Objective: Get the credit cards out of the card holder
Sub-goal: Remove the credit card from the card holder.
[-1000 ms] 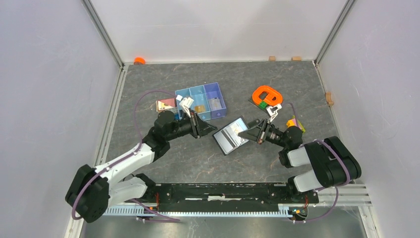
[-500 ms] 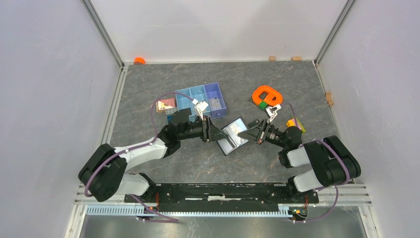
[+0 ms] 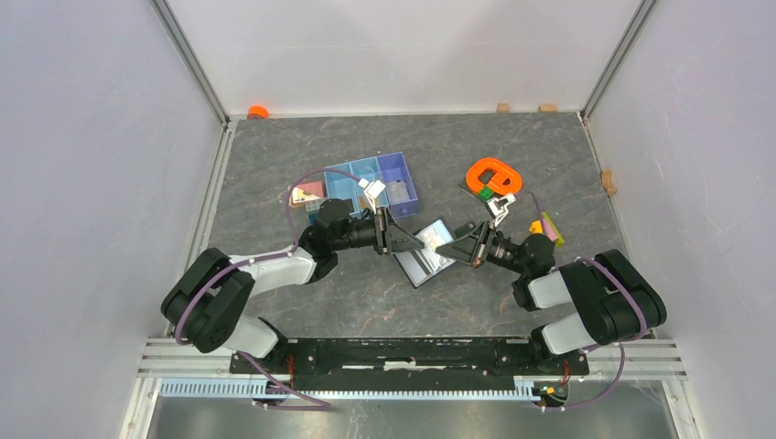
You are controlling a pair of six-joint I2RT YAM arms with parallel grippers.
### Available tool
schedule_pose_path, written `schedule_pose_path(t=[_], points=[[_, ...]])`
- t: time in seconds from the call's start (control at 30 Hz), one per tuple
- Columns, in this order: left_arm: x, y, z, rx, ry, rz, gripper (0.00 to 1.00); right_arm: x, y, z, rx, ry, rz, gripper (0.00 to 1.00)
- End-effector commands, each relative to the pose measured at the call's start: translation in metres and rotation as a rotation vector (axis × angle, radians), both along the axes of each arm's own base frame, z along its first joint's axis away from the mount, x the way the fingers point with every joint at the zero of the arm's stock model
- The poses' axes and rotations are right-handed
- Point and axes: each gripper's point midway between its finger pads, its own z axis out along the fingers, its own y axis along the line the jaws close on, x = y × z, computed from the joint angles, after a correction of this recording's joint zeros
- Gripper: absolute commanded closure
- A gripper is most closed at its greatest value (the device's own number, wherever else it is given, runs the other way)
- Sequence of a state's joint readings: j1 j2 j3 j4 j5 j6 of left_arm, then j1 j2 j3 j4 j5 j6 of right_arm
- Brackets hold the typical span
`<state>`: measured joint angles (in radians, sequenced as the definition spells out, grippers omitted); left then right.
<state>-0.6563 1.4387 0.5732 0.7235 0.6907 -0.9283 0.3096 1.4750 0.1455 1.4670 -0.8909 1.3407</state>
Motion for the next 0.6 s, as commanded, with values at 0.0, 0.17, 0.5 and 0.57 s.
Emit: schedule_pose_path(t=[0.0, 0.17, 0.5, 0.57], points=[[0.000, -0.006, 0.026, -0.089, -0.032, -0.035, 0.62, -0.016, 0.003, 0.054, 0.103, -0.355, 0.044, 1.00], [0.000, -0.007, 0.025, -0.086, -0.031, -0.044, 0.74, -0.016, 0.004, 0.053, 0.100, -0.356, 0.047, 1.00], [0.008, -0.001, 0.013, -0.066, 0.006, -0.023, 0.98, -0.015, 0.002, 0.055, 0.101, -0.373, 0.034, 0.99], [0.008, -0.002, 0.011, -0.056, 0.016, -0.027, 0.98, -0.013, 0.000, 0.054, 0.097, -0.373, 0.022, 0.93]])
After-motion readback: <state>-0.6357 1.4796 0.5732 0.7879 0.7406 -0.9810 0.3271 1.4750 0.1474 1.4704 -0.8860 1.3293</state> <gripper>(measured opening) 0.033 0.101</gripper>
